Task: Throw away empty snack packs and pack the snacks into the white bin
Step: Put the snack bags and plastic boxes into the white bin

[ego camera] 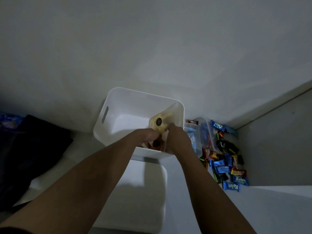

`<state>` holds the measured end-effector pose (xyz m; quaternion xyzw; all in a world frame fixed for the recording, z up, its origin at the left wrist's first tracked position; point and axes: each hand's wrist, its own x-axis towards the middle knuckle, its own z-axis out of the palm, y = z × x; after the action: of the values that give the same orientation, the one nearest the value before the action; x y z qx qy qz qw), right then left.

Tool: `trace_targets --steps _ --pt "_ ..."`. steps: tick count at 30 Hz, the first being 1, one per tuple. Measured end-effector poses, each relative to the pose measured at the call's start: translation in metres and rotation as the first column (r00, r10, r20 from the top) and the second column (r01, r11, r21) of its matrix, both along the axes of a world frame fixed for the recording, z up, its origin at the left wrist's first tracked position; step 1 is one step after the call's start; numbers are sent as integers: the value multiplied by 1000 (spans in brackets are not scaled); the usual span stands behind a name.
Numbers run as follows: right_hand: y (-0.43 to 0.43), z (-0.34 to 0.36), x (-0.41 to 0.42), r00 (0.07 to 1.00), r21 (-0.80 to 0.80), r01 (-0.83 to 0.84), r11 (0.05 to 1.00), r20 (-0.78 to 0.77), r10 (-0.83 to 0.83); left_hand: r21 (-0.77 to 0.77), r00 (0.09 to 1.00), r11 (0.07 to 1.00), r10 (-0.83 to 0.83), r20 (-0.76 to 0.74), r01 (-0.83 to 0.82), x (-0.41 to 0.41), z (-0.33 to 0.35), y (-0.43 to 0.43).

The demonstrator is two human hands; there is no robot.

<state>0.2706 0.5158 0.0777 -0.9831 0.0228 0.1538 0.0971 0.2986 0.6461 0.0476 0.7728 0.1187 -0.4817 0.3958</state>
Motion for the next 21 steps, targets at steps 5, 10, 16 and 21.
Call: trace_targets --steps 5,10,16,21 --pt "4 -1 -6 993 -129 -105 986 -74 96 3 997 997 -72 24 72 -1 -7 0" --pt "5 1 -10 982 -209 -182 961 -86 167 -6 995 998 -58 78 58 -2 -13 -1" --pt "-5 17 -13 992 -126 -119 985 36 125 57 983 995 -95 157 87 -1 -12 -3" --pt "-26 24 -12 993 66 -41 997 117 33 73 977 997 -33 209 18 1 6 -12"
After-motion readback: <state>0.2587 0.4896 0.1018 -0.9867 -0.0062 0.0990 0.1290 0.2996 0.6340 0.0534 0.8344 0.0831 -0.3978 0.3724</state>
